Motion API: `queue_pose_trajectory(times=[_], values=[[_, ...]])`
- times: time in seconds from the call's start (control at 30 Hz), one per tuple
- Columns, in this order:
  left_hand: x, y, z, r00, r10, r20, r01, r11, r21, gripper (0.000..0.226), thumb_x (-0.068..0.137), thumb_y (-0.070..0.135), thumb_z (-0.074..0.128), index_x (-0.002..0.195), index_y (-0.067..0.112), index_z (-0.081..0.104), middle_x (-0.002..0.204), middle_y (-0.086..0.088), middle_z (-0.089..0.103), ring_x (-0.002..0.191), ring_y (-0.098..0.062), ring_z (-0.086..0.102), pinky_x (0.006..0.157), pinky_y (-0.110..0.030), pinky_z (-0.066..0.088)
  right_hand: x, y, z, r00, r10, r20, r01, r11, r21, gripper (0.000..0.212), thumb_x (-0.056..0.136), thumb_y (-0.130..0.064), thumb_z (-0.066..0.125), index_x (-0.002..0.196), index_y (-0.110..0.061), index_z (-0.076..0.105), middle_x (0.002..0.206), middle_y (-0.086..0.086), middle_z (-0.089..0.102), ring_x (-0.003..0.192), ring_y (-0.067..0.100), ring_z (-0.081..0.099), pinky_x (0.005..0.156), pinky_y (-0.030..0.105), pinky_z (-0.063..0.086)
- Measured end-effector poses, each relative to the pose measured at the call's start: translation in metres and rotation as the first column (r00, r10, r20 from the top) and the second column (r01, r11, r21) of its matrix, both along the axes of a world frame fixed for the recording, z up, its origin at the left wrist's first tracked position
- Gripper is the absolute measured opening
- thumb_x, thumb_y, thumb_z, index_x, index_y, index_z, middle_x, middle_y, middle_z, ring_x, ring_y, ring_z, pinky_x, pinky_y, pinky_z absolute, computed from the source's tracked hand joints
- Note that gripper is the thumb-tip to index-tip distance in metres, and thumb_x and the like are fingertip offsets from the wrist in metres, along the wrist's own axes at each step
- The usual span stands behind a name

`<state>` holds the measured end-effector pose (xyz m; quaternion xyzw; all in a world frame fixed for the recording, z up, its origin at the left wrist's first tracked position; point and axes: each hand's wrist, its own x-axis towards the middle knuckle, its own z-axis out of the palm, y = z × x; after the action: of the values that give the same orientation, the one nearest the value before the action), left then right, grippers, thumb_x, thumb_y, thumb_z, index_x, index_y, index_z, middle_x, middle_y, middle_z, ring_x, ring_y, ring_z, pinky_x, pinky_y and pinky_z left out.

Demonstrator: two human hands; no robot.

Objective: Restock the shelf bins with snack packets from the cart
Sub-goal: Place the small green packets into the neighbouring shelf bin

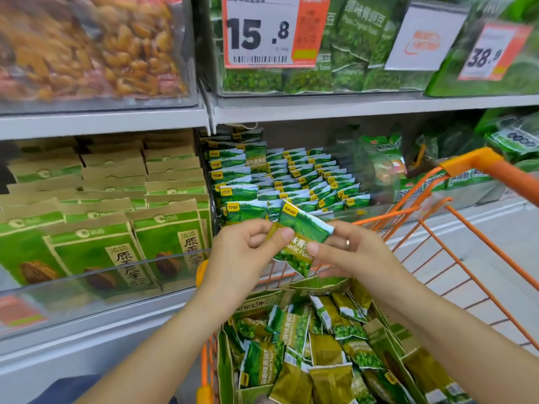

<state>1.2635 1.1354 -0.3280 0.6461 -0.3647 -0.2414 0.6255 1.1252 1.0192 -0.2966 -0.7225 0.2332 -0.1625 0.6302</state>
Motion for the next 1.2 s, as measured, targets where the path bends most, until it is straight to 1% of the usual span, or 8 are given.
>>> queue_pose_trajectory(times=[0.1,0.2,0.37,0.5,0.8,0.97,1.1,1.2], values=[[0.008,0.001,0.002,0.948,0.104,0.300,-0.111,0.994,0.004,0.029,0.094,0.045,0.054,0.101,0.023,0.071,0.091,0.002,0.073,0.083,-0.007,0.064,0.070,-0.020,0.048,0.012,-0.009,0.002,0.990,-0.131,0.060,0.134,0.990,-0.043,0.008,0.086,-0.012,0.065,0.091,-0.018,0.065,0.061,-0.007,0.058,0.067,0.005,0.061,0.062,0.021,0.054],[0.024,-0.001,-0.002,0.635,0.125,0.762,-0.205,0.979,0.011,0.038,0.099,0.034,0.042,0.127,0.016,0.061,0.128,0.002,0.061,0.124,-0.008,0.047,0.107,-0.014,0.028,0.037,-0.037,0.011,0.969,-0.232,0.082,0.241,0.961,-0.131,0.007,0.091,-0.012,0.061,0.096,-0.018,0.061,0.064,-0.014,0.062,0.070,-0.001,0.061,0.059,0.019,0.050],[0.029,-0.009,-0.024,0.293,-0.125,0.948,-0.316,0.923,0.220,0.044,0.094,0.032,0.046,0.130,0.011,0.059,0.143,-0.012,0.049,0.138,-0.029,0.038,0.117,-0.044,0.027,0.107,-0.092,0.006,0.960,-0.278,-0.023,0.261,0.923,-0.284,0.017,0.092,-0.011,0.060,0.109,-0.007,0.059,0.078,-0.003,0.052,0.082,0.016,0.054,0.069,0.030,0.050],[0.028,-0.012,-0.024,0.261,-0.121,0.958,-0.355,0.911,0.212,0.043,0.092,0.032,0.047,0.126,0.010,0.062,0.142,-0.013,0.050,0.137,-0.030,0.040,0.116,-0.045,0.029,0.168,-0.111,-0.010,0.928,-0.368,-0.058,0.344,0.906,-0.247,0.031,0.084,-0.016,0.073,0.110,-0.009,0.058,0.095,0.004,0.062,0.097,0.026,0.062,0.091,0.041,0.052],[0.030,-0.014,-0.021,0.258,-0.146,0.955,-0.362,0.902,0.236,0.041,0.093,0.031,0.044,0.122,0.010,0.064,0.140,-0.013,0.052,0.136,-0.030,0.041,0.114,-0.043,0.023,0.219,-0.118,-0.045,0.885,-0.441,-0.151,0.354,0.846,-0.398,0.031,0.082,-0.029,0.075,0.104,-0.015,0.058,0.114,0.004,0.065,0.097,0.018,0.058,0.081,0.024,0.043],[0.031,-0.011,-0.021,0.260,-0.156,0.953,-0.346,0.907,0.242,0.039,0.094,0.030,0.046,0.120,0.009,0.065,0.138,-0.014,0.054,0.134,-0.031,0.043,0.114,-0.043,0.023,0.178,-0.112,-0.028,0.903,-0.429,0.004,0.411,0.862,-0.297,0.027,0.087,-0.030,0.067,0.107,-0.019,0.053,0.105,0.004,0.063,0.098,0.027,0.063,0.088,0.042,0.052],[0.030,-0.010,-0.017,0.258,-0.096,0.961,-0.288,0.942,0.171,0.035,0.091,0.024,0.052,0.119,0.009,0.065,0.132,-0.012,0.058,0.130,-0.031,0.045,0.114,-0.040,0.020,0.098,-0.082,-0.011,0.958,-0.270,0.096,0.271,0.740,-0.616,0.007,0.092,-0.030,0.059,0.093,-0.023,0.060,0.083,-0.009,0.062,0.074,0.023,0.065,0.069,0.039,0.052],[0.019,-0.007,-0.014,0.279,-0.070,0.958,-0.151,0.982,0.115,0.026,0.091,0.020,0.052,0.109,0.011,0.068,0.115,-0.006,0.064,0.112,-0.027,0.055,0.102,-0.037,0.037,0.042,-0.058,-0.021,0.976,-0.172,-0.133,-0.042,0.452,-0.891,0.022,0.092,-0.039,0.056,0.077,-0.023,0.058,0.074,-0.008,0.059,0.063,0.019,0.058,0.056,0.033,0.044]])
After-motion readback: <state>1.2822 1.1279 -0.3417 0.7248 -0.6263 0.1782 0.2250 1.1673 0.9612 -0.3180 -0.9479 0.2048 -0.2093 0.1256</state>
